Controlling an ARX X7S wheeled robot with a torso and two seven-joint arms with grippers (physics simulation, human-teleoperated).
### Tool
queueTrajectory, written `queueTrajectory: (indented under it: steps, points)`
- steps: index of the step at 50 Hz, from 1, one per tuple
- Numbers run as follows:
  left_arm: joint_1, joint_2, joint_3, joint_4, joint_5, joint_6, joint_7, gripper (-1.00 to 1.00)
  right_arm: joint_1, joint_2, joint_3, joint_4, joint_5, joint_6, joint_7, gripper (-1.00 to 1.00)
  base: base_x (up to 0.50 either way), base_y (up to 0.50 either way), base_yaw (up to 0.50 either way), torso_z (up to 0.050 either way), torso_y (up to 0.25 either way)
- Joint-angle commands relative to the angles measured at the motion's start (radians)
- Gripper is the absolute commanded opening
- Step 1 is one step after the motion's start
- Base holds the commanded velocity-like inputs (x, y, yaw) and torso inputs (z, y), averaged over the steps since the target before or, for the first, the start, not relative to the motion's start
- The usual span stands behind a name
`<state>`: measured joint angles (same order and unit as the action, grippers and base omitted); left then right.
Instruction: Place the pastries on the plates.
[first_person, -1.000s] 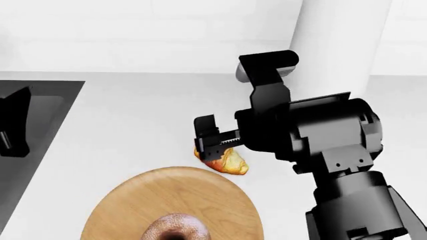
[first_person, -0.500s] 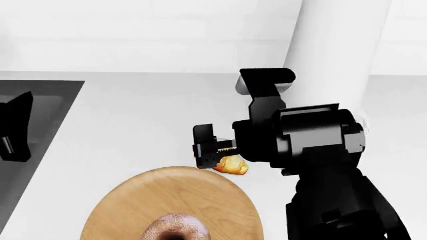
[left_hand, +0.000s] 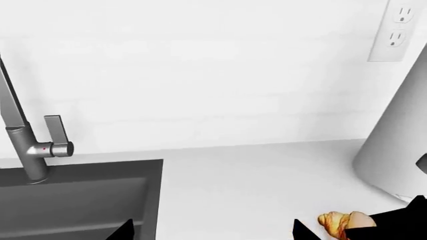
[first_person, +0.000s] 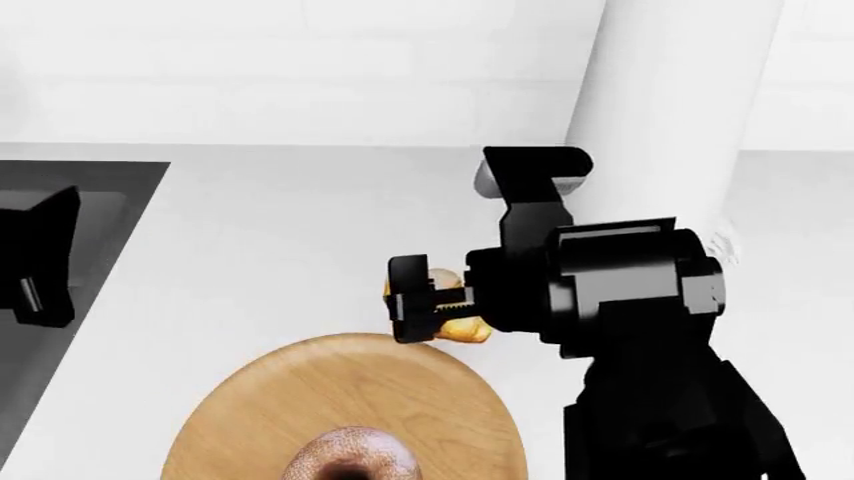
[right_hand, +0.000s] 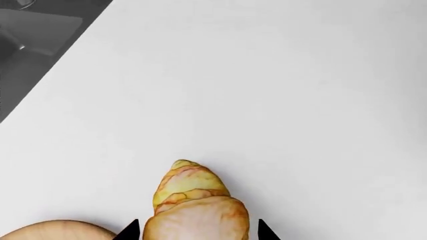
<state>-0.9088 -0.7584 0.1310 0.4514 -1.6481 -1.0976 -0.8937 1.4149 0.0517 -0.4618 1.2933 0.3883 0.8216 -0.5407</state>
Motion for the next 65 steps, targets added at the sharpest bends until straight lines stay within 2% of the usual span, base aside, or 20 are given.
queueTrajectory:
  steps: [1, 4, 12, 24, 31, 36, 44, 65]
  points:
    - [-0.013, 0.042, 0.013, -0.004, 0.024, 0.002, 0.014, 1.00, 0.015, 0.006, 0.066, -0.090, -0.016, 0.032, 0.001, -1.00, 0.00, 0.00, 0.00, 0.000, 0.000]
    - [-0.008, 0.007, -0.011, 0.000, -0.005, 0.000, 0.025, 1.00, -0.015, 0.059, 0.106, -0.344, 0.023, 0.148, 0.079, -1.00, 0.00, 0.00, 0.00, 0.000, 0.003]
    - [0.006, 0.011, -0.027, 0.000, 0.028, 0.027, 0.037, 1.00, -0.129, 0.159, 0.213, -0.855, 0.125, 0.419, 0.227, -1.00, 0.00, 0.00, 0.00, 0.000, 0.000]
    - [0.017, 0.006, -0.042, -0.008, 0.069, 0.053, 0.056, 1.00, -0.357, 0.244, 0.385, -1.435, 0.257, 0.616, 0.359, -1.00, 0.00, 0.00, 0.00, 0.000, 0.000]
    - [0.011, 0.015, -0.035, -0.014, 0.077, 0.058, 0.055, 1.00, -0.369, 0.256, 0.445, -1.557, 0.312, 0.741, 0.431, -1.00, -0.06, 0.00, 0.00, 0.000, 0.000]
    - [0.022, 0.005, -0.046, -0.010, 0.070, 0.064, 0.052, 1.00, -0.367, 0.303, 0.447, -1.565, 0.512, 0.746, 0.596, -1.00, -0.43, 0.00, 0.00, 0.000, 0.000]
    - [0.027, -0.005, -0.052, -0.004, 0.059, 0.065, 0.046, 1.00, -0.369, 0.332, 0.466, -1.570, 0.642, 0.740, 0.699, -1.00, -0.50, 0.00, 0.00, 0.000, 0.000]
    - [0.023, -0.015, -0.048, 0.020, 0.028, 0.065, 0.022, 1.00, -0.366, 0.389, 0.490, -1.580, 0.809, 0.704, 0.829, -1.00, -0.46, 0.00, 0.00, 0.000, 0.000]
